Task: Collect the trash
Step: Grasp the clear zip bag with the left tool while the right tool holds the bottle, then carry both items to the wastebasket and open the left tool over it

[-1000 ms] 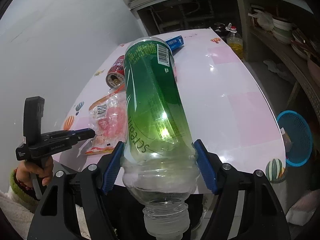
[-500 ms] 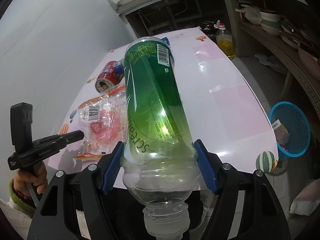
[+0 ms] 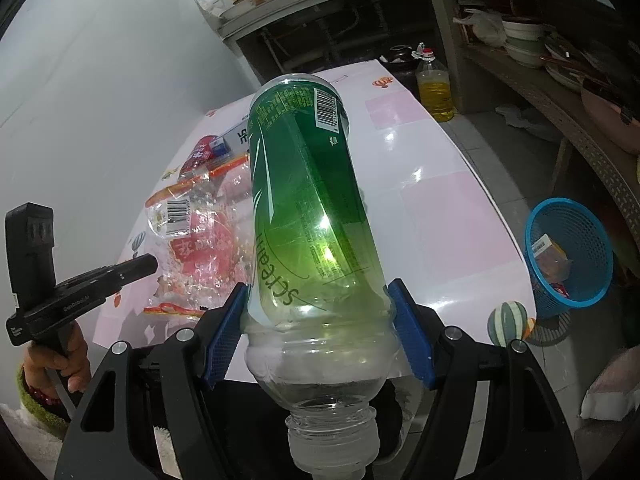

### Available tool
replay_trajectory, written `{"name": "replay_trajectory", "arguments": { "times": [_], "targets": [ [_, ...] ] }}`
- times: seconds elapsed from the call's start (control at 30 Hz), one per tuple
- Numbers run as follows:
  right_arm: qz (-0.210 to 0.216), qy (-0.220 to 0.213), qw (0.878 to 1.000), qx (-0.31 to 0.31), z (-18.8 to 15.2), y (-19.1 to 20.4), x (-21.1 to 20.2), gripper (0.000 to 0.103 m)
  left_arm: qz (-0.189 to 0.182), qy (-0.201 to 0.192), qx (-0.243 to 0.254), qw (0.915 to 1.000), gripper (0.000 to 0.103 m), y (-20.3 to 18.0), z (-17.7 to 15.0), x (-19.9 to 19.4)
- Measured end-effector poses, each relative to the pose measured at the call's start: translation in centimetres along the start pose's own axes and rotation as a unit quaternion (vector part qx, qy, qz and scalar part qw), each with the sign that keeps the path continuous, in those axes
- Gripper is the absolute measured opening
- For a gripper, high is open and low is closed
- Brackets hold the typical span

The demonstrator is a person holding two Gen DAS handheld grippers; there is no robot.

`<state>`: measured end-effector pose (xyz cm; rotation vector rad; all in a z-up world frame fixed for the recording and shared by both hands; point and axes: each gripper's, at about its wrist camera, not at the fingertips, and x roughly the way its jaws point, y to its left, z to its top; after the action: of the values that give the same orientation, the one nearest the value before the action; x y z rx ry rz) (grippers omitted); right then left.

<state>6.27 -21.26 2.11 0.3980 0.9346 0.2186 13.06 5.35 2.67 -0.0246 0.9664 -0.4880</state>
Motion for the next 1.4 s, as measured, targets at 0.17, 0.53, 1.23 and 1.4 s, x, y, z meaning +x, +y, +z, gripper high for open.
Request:
{"name": "replay_trajectory", "arguments": {
  "times": [0.17,0.53,1.23,1.4],
  "targets": [
    [-0.002,-0.004,1.000,0.013,-0.2,-0.6,-0.3,0.069,-0.010,-0.012,0.006,0.9999,0.002,-0.5,0.9,-0.3],
    [-0.001,-0.033,0.999,0.043,-0.5,-1.7,-1.9,0.069,-0.029,-0.035,0.015,0.9989,0.002,-1.9,3.2,-0.9],
    [-0.085,-0.146,0.958,0.233,-4.4,-16.1,-11.7,0.069,-0.143,-0.010,0.112,0.9833,0.002,-15.7,10.5,5.5],
    [-0.124,-0.148,0.935,0.297,-6.7,-21.3,-12.8,0.069,-0.155,0.033,0.144,0.9768,0.002,-20.4,12.0,10.2]
  ]
}}
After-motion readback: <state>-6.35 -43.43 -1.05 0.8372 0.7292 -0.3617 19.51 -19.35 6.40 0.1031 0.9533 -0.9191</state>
